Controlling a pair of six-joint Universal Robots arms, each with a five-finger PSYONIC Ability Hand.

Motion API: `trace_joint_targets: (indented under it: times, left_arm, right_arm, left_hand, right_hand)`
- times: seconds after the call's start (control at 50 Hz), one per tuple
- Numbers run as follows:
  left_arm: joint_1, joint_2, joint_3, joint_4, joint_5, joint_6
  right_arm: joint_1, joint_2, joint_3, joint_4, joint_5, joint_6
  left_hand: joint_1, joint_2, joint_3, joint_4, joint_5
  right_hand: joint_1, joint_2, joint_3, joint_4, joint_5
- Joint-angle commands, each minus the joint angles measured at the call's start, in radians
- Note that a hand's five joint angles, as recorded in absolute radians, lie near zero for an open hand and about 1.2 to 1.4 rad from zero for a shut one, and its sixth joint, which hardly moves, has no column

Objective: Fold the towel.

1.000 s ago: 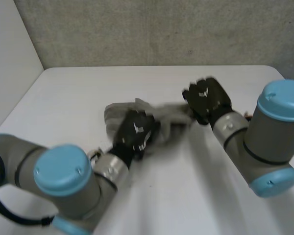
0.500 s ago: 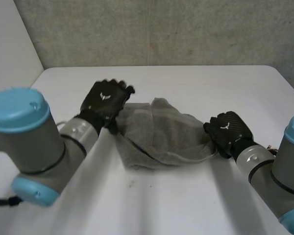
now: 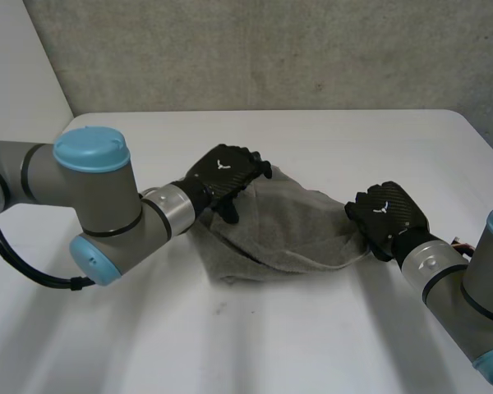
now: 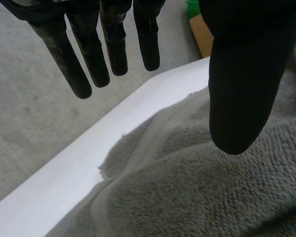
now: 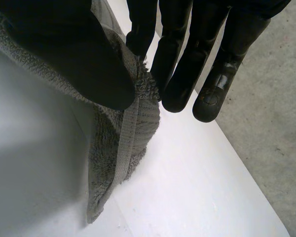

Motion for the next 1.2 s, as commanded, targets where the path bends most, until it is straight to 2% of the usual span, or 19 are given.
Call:
trace_joint_targets:
  times: [0.02,0.16,0.34,0.38,0.4,0.44,0.48,0.66,0.72,0.76,0.78,0.82,0.86,0.88,0.92,0.98,1.02,1.08,1.2]
  left_arm:
    - [0.0,-0.064,0.027,-0.013,0.046,0.063]
    - [0.022,-0.112,0.05,-0.091,0.05,0.199]
    - [0.022,-0.139,0.044,-0.133,0.049,0.289]
    - [0.023,-0.139,0.043,-0.131,0.04,0.313]
    - [0.023,-0.139,0.043,-0.131,0.04,0.313]
    - [0.026,-0.133,0.044,-0.127,0.037,0.318]
    - [0.028,-0.132,0.049,-0.127,0.037,0.318]
    - [0.029,-0.109,0.073,-0.099,0.012,0.341]
    - [0.031,-0.095,0.116,-0.032,-0.045,0.35]
    - [0.034,-0.078,0.199,0.071,-0.121,0.352]
    - [0.034,-0.078,0.199,0.071,-0.121,0.352]
    - [0.035,-0.07,0.251,0.128,-0.16,0.347]
    - [0.037,-0.04,0.355,0.247,-0.239,0.344]
    - [0.037,-0.04,0.355,0.248,-0.239,0.344]
    - [0.046,0.014,0.415,0.362,-0.331,0.333]
    - [0.054,0.06,0.406,0.415,-0.396,0.304]
    - [0.057,0.127,0.331,0.432,-0.448,0.223]
    - [0.06,0.178,0.192,0.43,-0.45,0.168]
    - [0.063,0.215,-0.06,0.433,-0.462,0.157]
  right_arm:
    - [0.0,-0.001,-0.004,0.0,0.001,0.0]
    - [-0.034,-0.001,-0.014,0.002,-0.001,-0.02]
    - [-0.037,-0.003,-0.025,0.002,0.001,-0.055]
    - [-0.036,-0.001,-0.028,0.002,-0.001,-0.055]
    - [-0.036,-0.001,-0.028,0.002,-0.001,-0.055]
    - [-0.034,0.002,-0.031,0.0,0.001,-0.061]
    - [-0.033,0.003,-0.036,0.0,0.001,-0.064]
    - [-0.025,0.022,-0.148,0.009,0.002,-0.11]
    - [-0.023,0.036,-0.202,0.005,0.01,-0.13]
    - [-0.022,0.084,-0.374,0.0,0.036,-0.164]
    - [-0.022,0.085,-0.375,0.0,0.036,-0.164]
    - [-0.014,0.132,-0.608,-0.012,0.102,-0.159]
    - [0.001,0.147,-0.717,-0.044,0.152,-0.146]
    - [0.001,0.148,-0.719,-0.044,0.153,-0.145]
    - [0.041,0.16,-0.858,-0.185,0.214,-0.089]
    - [0.064,0.146,-0.861,-0.312,0.219,-0.011]
    - [0.072,0.135,-0.837,-0.328,0.214,0.013]
    - [0.09,0.12,-0.745,-0.308,0.202,0.02]
    - [0.157,0.121,-0.491,-0.233,0.153,-0.018]
  left_hand:
    - [0.079,0.079,0.079,0.078,0.077]
    - [0.077,0.076,0.076,0.075,0.074]
    - [0.123,0.123,0.123,0.122,0.121]
    - [0.453,0.453,0.453,0.452,0.451]
    - [0.455,0.455,0.454,0.454,0.453]
    - [0.783,0.782,0.782,0.781,0.78]
    - [0.912,0.912,0.911,0.91,0.909]
    - [0.951,0.951,0.95,0.949,0.948]
    - [0.951,0.951,0.95,0.949,0.948]
    - [0.951,0.951,0.95,0.949,0.948]
    - [0.951,0.951,0.95,0.949,0.948]
    - [0.951,0.951,0.95,0.949,0.948]
    - [0.951,0.951,0.95,0.949,0.948]
    - [0.951,0.951,0.95,0.949,0.948]
    - [0.951,0.951,0.95,0.949,0.948]
    - [0.951,0.951,0.95,0.949,0.948]
    - [0.951,0.951,0.95,0.949,0.948]
    - [0.951,0.951,0.95,0.949,0.948]
    - [0.951,0.951,0.95,0.949,0.948]
  right_hand:
    - [0.448,0.217,0.208,0.202,0.232]
    - [0.448,0.217,0.208,0.202,0.232]
    - [0.448,0.217,0.208,0.202,0.232]
    - [0.448,0.217,0.208,0.202,0.232]
    - [0.448,0.217,0.208,0.202,0.232]
    - [0.448,0.217,0.208,0.202,0.232]
    - [0.448,0.217,0.208,0.202,0.232]
    - [0.448,0.217,0.208,0.202,0.232]
    - [0.448,0.217,0.208,0.202,0.232]
    - [0.448,0.217,0.208,0.202,0.232]
    - [0.448,0.217,0.208,0.202,0.232]
    - [0.448,0.217,0.208,0.202,0.232]
    - [0.448,0.217,0.208,0.202,0.232]
    - [0.448,0.217,0.208,0.202,0.232]
    - [0.448,0.217,0.208,0.202,0.232]
    - [0.448,0.217,0.208,0.202,0.232]
    - [0.448,0.217,0.208,0.202,0.232]
    - [0.448,0.217,0.208,0.202,0.232]
    - [0.448,0.217,0.208,0.202,0.232]
